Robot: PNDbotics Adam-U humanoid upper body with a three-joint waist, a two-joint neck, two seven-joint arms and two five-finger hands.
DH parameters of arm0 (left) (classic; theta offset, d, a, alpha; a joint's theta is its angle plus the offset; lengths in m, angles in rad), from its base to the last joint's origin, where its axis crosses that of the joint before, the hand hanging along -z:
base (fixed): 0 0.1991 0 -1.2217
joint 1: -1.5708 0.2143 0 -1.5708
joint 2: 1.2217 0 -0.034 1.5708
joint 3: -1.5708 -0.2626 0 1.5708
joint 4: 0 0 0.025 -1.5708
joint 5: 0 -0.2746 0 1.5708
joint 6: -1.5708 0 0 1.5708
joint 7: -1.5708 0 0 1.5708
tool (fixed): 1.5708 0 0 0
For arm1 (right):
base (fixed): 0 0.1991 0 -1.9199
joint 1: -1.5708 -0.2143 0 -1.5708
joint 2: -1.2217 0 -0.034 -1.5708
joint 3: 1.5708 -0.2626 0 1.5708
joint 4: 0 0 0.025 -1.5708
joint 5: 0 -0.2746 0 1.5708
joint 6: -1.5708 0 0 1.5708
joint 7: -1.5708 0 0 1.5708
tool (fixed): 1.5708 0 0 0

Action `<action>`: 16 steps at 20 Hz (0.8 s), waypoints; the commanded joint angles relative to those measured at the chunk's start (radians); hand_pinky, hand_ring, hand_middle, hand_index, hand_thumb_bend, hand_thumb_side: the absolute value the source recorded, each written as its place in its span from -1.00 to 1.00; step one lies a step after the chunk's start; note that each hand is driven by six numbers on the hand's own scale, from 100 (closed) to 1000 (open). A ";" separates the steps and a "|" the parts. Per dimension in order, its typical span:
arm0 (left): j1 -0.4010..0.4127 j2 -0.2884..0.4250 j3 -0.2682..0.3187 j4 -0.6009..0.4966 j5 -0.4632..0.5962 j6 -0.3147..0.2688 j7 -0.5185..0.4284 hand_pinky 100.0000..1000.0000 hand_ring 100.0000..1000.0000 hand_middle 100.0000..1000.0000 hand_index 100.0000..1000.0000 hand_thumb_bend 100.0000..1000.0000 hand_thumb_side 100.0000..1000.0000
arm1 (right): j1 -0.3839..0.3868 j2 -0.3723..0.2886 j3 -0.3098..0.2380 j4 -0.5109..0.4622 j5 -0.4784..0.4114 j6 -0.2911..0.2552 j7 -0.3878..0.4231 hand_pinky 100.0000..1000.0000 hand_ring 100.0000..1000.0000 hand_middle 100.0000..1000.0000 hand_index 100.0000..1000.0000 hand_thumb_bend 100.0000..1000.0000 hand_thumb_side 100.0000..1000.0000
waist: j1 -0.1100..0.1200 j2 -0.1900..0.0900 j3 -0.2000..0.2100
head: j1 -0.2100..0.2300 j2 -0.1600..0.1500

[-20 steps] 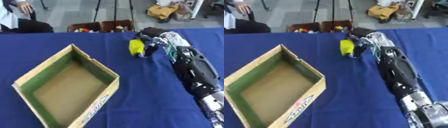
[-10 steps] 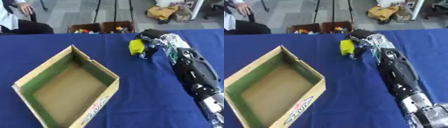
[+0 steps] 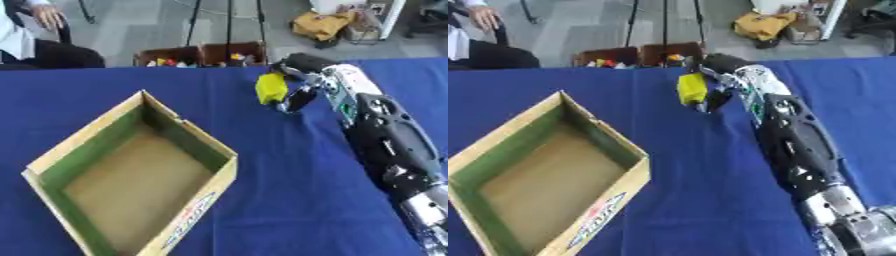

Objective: Pick up objects on the table and place them in the box.

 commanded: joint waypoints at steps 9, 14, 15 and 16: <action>0.005 0.040 0.010 -0.017 0.014 0.001 0.010 0.43 0.27 0.66 0.90 -1.00 1.00 | -0.015 -0.078 0.031 -0.172 -0.194 -0.026 0.052 0.51 0.49 -1.00 0.03 -0.85 -0.82 | -0.017 -0.048 -0.009 | 0.012 -0.006; 0.012 0.042 0.010 -0.017 0.017 -0.006 0.012 0.43 0.27 0.66 0.90 -1.00 1.00 | 0.001 -0.090 0.064 -0.296 -0.312 -0.035 0.082 0.50 0.48 -1.00 0.02 -0.83 -0.79 | -0.012 -0.054 -0.011 | -0.046 -0.017; 0.012 0.043 0.011 -0.017 0.019 -0.007 0.013 0.43 0.27 0.66 0.90 -1.00 1.00 | 0.004 -0.091 0.074 -0.329 -0.340 -0.037 0.087 0.50 0.48 -1.00 0.01 -0.83 -0.79 | -0.011 -0.055 -0.010 | -0.068 -0.023; 0.012 0.044 0.011 -0.017 0.020 -0.007 0.015 0.43 0.27 0.66 0.90 -1.00 1.00 | 0.007 -0.092 0.083 -0.360 -0.367 -0.034 0.094 0.49 0.48 -1.00 0.01 -0.83 -0.78 | -0.011 -0.056 -0.010 | -0.080 -0.026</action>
